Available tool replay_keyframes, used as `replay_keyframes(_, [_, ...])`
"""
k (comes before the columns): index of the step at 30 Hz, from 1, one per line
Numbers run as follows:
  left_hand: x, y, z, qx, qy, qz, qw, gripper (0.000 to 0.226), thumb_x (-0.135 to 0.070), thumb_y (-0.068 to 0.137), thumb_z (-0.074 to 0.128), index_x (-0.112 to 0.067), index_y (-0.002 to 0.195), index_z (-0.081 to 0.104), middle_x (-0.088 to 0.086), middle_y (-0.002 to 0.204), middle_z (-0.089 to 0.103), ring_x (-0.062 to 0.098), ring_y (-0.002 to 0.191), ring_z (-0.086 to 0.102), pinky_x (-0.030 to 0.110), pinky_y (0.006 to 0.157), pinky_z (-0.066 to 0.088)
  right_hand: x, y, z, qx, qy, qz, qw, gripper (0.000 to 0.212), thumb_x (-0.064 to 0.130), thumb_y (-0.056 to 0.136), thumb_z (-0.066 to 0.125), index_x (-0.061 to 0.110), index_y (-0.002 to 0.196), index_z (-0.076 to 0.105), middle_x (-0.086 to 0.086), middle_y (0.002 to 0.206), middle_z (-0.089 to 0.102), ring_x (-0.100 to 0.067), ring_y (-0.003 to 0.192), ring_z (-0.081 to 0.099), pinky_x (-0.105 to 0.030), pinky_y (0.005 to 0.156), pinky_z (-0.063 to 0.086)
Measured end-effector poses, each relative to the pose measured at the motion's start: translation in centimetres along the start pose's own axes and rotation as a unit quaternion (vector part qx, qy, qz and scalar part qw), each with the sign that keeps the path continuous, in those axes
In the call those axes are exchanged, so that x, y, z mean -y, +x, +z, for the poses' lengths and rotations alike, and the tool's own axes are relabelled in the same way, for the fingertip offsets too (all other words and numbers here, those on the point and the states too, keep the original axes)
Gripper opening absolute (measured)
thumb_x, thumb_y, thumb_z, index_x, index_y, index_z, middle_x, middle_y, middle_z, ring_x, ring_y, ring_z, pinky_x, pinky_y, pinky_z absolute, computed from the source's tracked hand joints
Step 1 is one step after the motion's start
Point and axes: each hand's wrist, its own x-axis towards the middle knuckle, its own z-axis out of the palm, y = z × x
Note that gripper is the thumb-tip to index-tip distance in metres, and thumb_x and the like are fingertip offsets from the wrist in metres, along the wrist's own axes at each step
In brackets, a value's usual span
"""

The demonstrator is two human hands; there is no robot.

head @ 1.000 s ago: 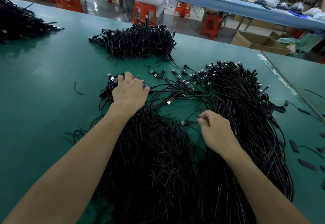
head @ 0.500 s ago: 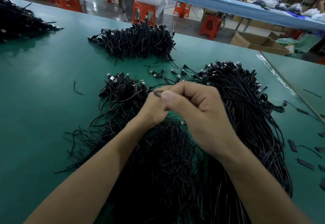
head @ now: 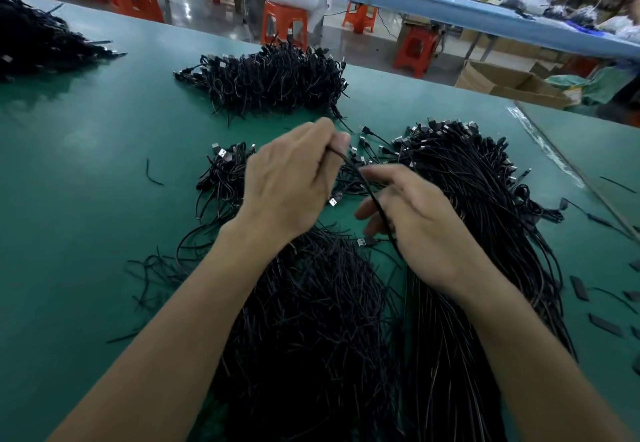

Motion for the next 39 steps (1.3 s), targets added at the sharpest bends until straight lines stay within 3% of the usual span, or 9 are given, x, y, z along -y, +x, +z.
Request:
replay_keyframes(4, [-0.3, -0.5, 1.0, 0.081, -0.039, 0.05, 0.995, 0.027, -0.035, 0.104, 0.027, -0.018, 0.086, 0.037, -0.003, 0.081, 0.042, 0.013, 0.066, 0.035, 0.028, 0.056, 0.026, 1.7, -0.1, 0.7, -0.039, 0.089, -0.039, 0.995, 0.042, 0.056, 0.099, 0.04, 0.026, 0.093, 0.07, 0.002, 0.061, 0.057, -0.01, 0.052, 0.047, -0.03, 0.049, 0.041])
replay_keyframes(8, [-0.4, -0.5, 0.5, 0.075, -0.064, 0.042, 0.994, 0.02, -0.034, 0.103, 0.041, -0.021, 0.088, 0.044, -0.007, 0.087, 0.045, 0.008, 0.074, 0.038, 0.024, 0.058, 0.03, 1.2, 0.1, 0.1, -0.064, -0.01, -0.06, 0.996, 0.018, 0.036, 0.097, 0.06, 0.025, 0.088, 0.071, -0.002, 0.066, 0.066, -0.026, 0.056, 0.055, -0.043, 0.053, 0.048])
replay_keyframes(14, [0.9, -0.9, -1.9, 0.003, -0.073, 0.003, 0.997, 0.016, -0.033, 0.088, 0.074, -0.021, 0.08, 0.067, -0.021, 0.06, 0.043, -0.003, 0.05, 0.041, 0.017, 0.049, 0.03, -1.4, 0.4, -0.6, -0.142, -0.156, -0.037, 0.977, 0.022, 0.026, 0.099, 0.06, 0.021, 0.078, 0.065, 0.011, 0.058, 0.053, 0.0, 0.053, 0.049, -0.011, 0.05, 0.034])
replay_keyframes(18, [1.5, -2.0, -1.9, 0.149, -0.024, -0.08, 0.985, 0.03, -0.057, 0.085, 0.064, -0.029, 0.087, 0.073, -0.014, 0.073, 0.067, 0.005, 0.069, 0.064, 0.033, 0.066, 0.057, -3.4, 0.6, -0.7, -0.148, -0.223, 0.024, 0.963, 0.021, 0.026, 0.103, 0.051, 0.018, 0.087, 0.063, 0.004, 0.073, 0.061, -0.013, 0.061, 0.057, -0.037, 0.057, 0.05])
replay_keyframes(22, [2.0, -3.2, -1.0, 0.248, -0.093, -0.124, 0.956, 0.054, -0.07, 0.087, 0.041, -0.026, 0.076, 0.071, -0.012, 0.047, 0.05, 0.006, 0.042, 0.044, 0.026, 0.048, 0.04, -4.0, 0.5, -0.6, -0.141, -0.229, 0.013, 0.963, 0.019, 0.023, 0.104, 0.05, 0.019, 0.091, 0.064, 0.006, 0.071, 0.06, -0.008, 0.059, 0.054, -0.027, 0.056, 0.048])
replay_keyframes(26, [2.2, -3.7, -1.7, 0.283, -0.28, -0.199, 0.896, 0.061, -0.065, 0.092, 0.038, -0.024, 0.067, 0.074, -0.003, 0.047, 0.026, 0.011, 0.04, 0.025, 0.012, 0.043, 0.03, -3.2, 0.4, -0.8, -0.158, -0.123, -0.066, 0.978, 0.014, 0.027, 0.098, 0.06, 0.02, 0.09, 0.069, 0.011, 0.078, 0.066, -0.001, 0.074, 0.059, -0.01, 0.061, 0.044])
replay_keyframes(31, [0.5, -4.0, -3.6, 0.437, -0.526, -0.166, 0.71, 0.059, -0.056, 0.102, 0.041, -0.019, 0.067, 0.069, -0.009, 0.048, 0.028, 0.011, 0.041, 0.022, 0.017, 0.042, 0.027, -2.1, 1.0, -0.7, -0.209, -0.012, -0.089, 0.974, 0.017, 0.033, 0.095, 0.061, 0.021, 0.087, 0.071, -0.002, 0.077, 0.069, -0.017, 0.069, 0.061, -0.03, 0.062, 0.05])
replay_keyframes(36, [-2.2, -4.0, -2.9, 0.282, -0.717, -0.182, 0.611, 0.044, -0.047, 0.102, 0.045, -0.021, 0.08, 0.073, -0.01, 0.055, 0.029, 0.005, 0.045, 0.026, 0.015, 0.04, 0.027, -1.7, 0.6, 1.8, -0.056, -0.017, -0.059, 0.997, 0.023, 0.03, 0.097, 0.061, 0.021, 0.078, 0.069, 0.006, 0.06, 0.06, -0.004, 0.048, 0.044, -0.023, 0.044, 0.035])
replay_keyframes(39, [-2.1, -3.7, -1.8, 0.129, -0.73, -0.233, 0.63, 0.038, -0.039, 0.098, 0.046, -0.017, 0.098, 0.076, -0.011, 0.058, 0.036, 0.003, 0.05, 0.03, 0.015, 0.042, 0.028, -1.9, -0.3, 2.9, 0.068, -0.053, -0.048, 0.995, 0.02, 0.027, 0.099, 0.058, 0.024, 0.082, 0.069, -0.001, 0.06, 0.058, -0.011, 0.049, 0.042, -0.032, 0.046, 0.035])
